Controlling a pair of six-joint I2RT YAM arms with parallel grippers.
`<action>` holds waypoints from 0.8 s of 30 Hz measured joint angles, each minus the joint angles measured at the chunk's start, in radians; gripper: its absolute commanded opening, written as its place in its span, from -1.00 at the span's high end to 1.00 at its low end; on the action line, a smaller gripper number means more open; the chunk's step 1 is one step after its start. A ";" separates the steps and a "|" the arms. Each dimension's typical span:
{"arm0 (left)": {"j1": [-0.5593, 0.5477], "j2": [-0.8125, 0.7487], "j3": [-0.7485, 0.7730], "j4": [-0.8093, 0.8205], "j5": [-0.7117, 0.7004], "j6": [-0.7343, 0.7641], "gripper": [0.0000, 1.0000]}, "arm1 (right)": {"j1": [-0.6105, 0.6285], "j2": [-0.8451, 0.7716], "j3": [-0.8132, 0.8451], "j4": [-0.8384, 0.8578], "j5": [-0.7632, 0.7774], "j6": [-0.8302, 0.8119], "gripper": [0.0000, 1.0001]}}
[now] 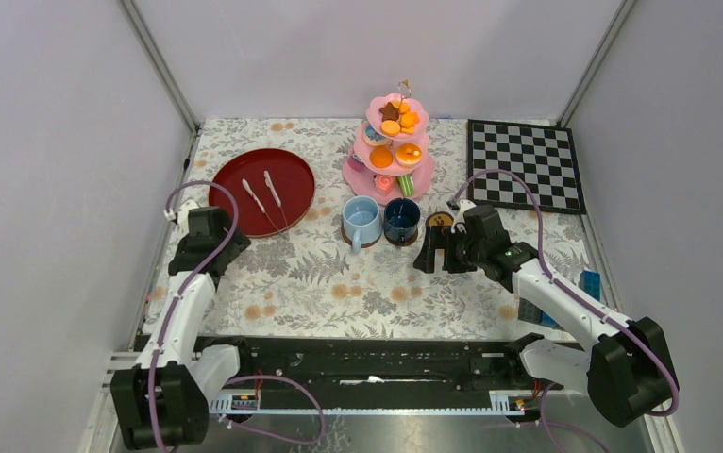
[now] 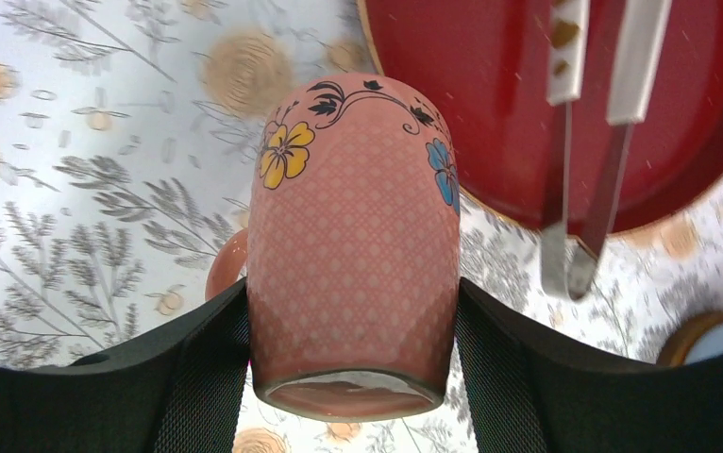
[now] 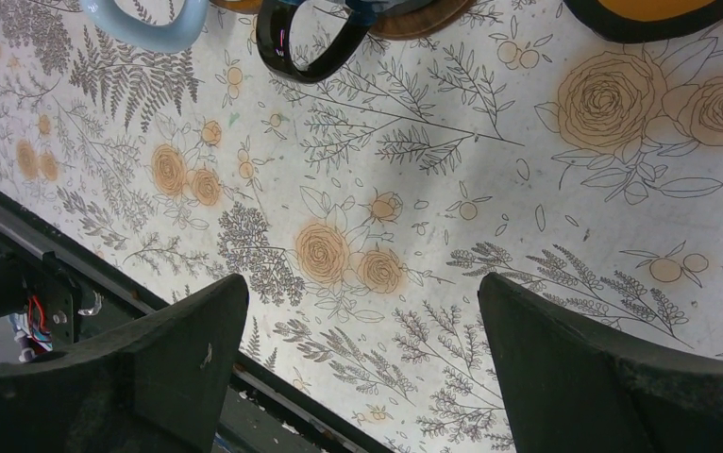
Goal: Serve the afternoon tea
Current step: Pick up the cup from the corner of the board, then place the cup on the coaster.
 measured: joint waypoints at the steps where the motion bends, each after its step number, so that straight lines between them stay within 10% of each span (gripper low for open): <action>1: -0.023 -0.003 0.000 -0.004 0.004 -0.001 1.00 | 0.000 0.000 0.000 0.000 0.000 0.000 -0.99; 11: -0.143 -0.084 -0.032 -0.068 0.087 -0.026 1.00 | 0.000 0.000 0.000 -0.015 0.019 0.014 -0.99; 24: -0.163 -0.106 0.135 -0.069 0.692 0.074 1.00 | 0.000 -0.061 0.120 -0.020 -0.041 0.016 -0.99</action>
